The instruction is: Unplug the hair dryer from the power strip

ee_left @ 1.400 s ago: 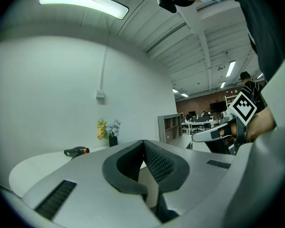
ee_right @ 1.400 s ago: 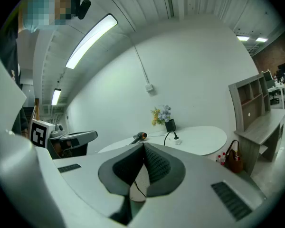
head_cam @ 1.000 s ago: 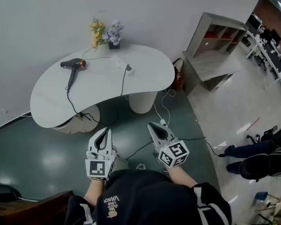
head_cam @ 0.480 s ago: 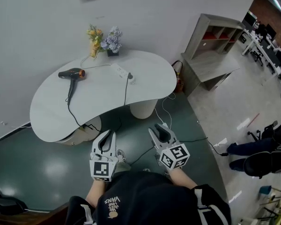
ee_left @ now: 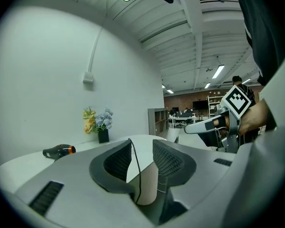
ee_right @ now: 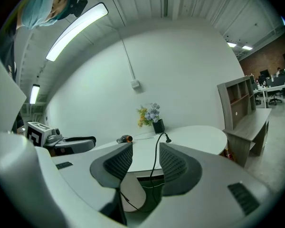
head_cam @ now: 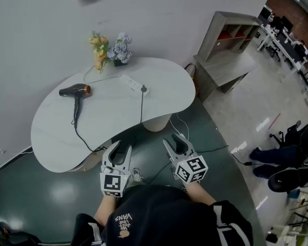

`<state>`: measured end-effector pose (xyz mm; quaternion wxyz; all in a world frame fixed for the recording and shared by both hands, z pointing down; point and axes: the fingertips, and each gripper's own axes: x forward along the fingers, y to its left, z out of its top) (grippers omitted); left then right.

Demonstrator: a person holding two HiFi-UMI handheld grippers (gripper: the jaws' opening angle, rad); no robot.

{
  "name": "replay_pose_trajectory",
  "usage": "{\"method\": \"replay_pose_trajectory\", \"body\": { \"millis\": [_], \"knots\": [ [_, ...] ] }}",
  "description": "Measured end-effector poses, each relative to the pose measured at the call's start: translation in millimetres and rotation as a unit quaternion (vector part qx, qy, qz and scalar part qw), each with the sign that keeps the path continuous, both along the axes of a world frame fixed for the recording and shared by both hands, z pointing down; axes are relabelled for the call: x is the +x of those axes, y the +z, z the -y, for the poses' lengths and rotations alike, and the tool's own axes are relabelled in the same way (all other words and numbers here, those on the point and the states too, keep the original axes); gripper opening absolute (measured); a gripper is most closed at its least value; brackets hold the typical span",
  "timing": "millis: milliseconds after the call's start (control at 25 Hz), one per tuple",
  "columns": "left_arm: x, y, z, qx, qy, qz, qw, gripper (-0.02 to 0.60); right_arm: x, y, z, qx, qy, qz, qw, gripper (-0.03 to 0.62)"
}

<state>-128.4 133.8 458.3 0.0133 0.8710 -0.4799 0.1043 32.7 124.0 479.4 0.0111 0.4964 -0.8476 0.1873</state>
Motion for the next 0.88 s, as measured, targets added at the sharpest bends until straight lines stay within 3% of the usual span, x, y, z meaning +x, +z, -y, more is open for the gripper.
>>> {"method": "replay_pose_trajectory", "body": {
  "millis": [560, 880],
  "knots": [
    [-49.2, 11.6, 58.8, -0.012, 0.077, 0.016, 0.9968, 0.182, -41.0, 5.2, 46.2, -0.006, 0.072, 0.003, 0.997, 0.161],
    [-44.4, 15.2, 82.7, -0.003, 0.095, 0.020, 0.9953, 0.190, -41.7, 10.2, 61.5, -0.013, 0.077, -0.003, 0.997, 0.161]
  ]
}}
